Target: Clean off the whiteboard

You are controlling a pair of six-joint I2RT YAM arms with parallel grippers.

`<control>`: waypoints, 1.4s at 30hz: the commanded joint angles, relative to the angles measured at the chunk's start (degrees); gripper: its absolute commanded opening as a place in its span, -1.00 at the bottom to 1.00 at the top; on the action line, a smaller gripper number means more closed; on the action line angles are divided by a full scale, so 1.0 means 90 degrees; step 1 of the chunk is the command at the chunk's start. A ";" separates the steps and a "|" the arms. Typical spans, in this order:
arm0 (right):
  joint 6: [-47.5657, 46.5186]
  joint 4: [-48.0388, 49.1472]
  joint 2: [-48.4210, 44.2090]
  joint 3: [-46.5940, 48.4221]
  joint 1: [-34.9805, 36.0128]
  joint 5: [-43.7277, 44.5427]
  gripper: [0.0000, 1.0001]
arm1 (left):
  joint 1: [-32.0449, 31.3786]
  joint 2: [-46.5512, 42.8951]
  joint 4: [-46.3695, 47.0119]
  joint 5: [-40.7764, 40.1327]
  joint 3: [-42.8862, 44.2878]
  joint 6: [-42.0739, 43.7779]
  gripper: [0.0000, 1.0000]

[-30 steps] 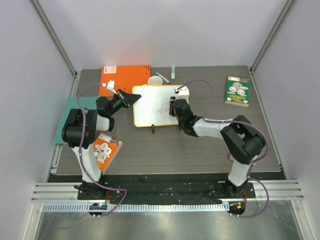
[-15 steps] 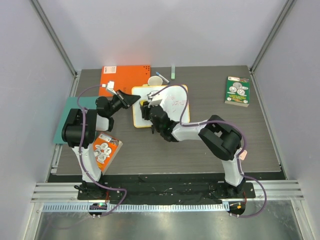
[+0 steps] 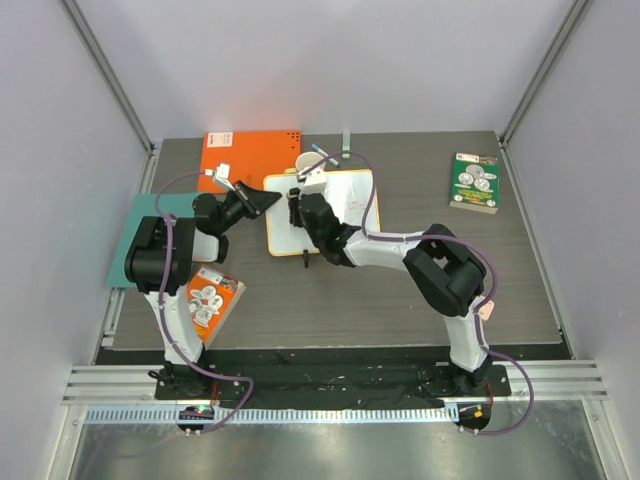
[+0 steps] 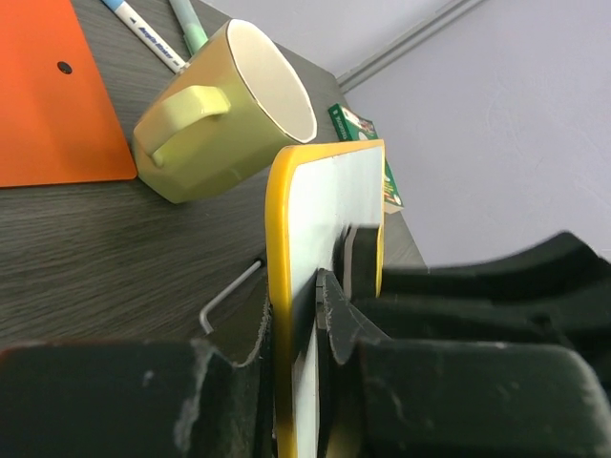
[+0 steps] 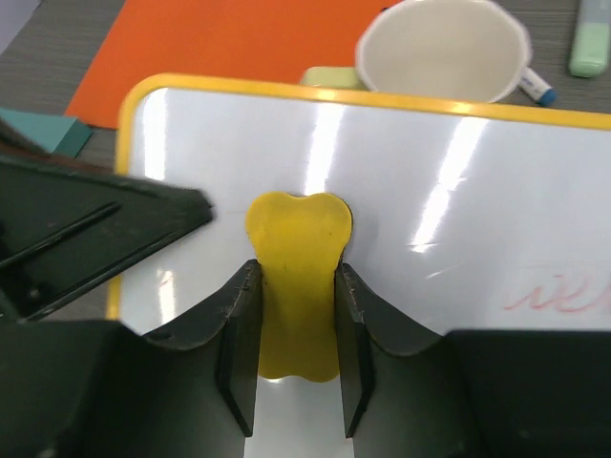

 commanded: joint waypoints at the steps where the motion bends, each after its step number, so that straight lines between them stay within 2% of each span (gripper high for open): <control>1: 0.0328 -0.1070 0.0143 -0.0676 -0.0816 0.0379 -0.97 | 0.0011 -0.0154 -0.0158 -0.0279 -0.0072 0.1356 -1.00; 6: 0.0691 -0.0699 -0.0111 -0.1545 -0.1403 0.0292 -0.98 | 0.0011 -0.0144 -0.0187 -0.0210 -0.0072 0.1336 -1.00; 9: 0.0535 -0.0660 -0.0063 -0.1479 -0.1403 -0.0175 -0.97 | 0.0011 -0.0095 -0.0168 -0.0123 -0.0033 0.1278 -1.00; 13: 0.0525 -0.0630 0.0268 -0.1128 -0.1062 -0.0665 -0.97 | 0.0011 -0.0085 -0.0129 -0.0113 -0.0033 0.1258 -1.00; 17: 0.0331 -0.1059 0.0601 -0.0503 -0.0322 -0.0900 -0.98 | 0.0011 -0.0076 -0.0099 -0.0093 -0.0033 0.1248 -1.00; 20: 0.0174 -0.1460 0.0835 0.0072 0.0196 -0.0784 -0.97 | 0.0011 -0.0095 -0.0089 -0.0103 -0.0042 0.1258 -1.00; 23: 0.0329 -0.1646 0.0914 0.0133 0.0325 -0.0657 -0.98 | 0.0011 -0.0134 -0.0080 -0.0122 -0.0081 0.1278 -1.00; 27: 0.0885 -0.1559 0.0681 -0.0471 -0.0044 -0.0354 -0.98 | 0.0001 -0.0183 -0.0255 -0.0181 -0.0082 0.1414 -1.00; 32: 0.0994 -0.1265 0.0338 -0.1477 -0.0504 0.0094 -0.98 | 0.0001 -0.0271 -0.0607 -0.0288 -0.0052 0.1794 -1.00; 37: 0.0984 -0.1479 0.0153 -0.1839 -0.0632 0.0874 -0.98 | -0.0242 -0.0690 -0.1249 -0.0835 -0.0208 0.2536 -1.00; 42: 0.1013 -0.1539 0.0221 -0.1928 -0.0622 0.1033 -0.97 | -0.0448 -0.0866 -0.1554 -0.1206 -0.0218 0.2986 -1.00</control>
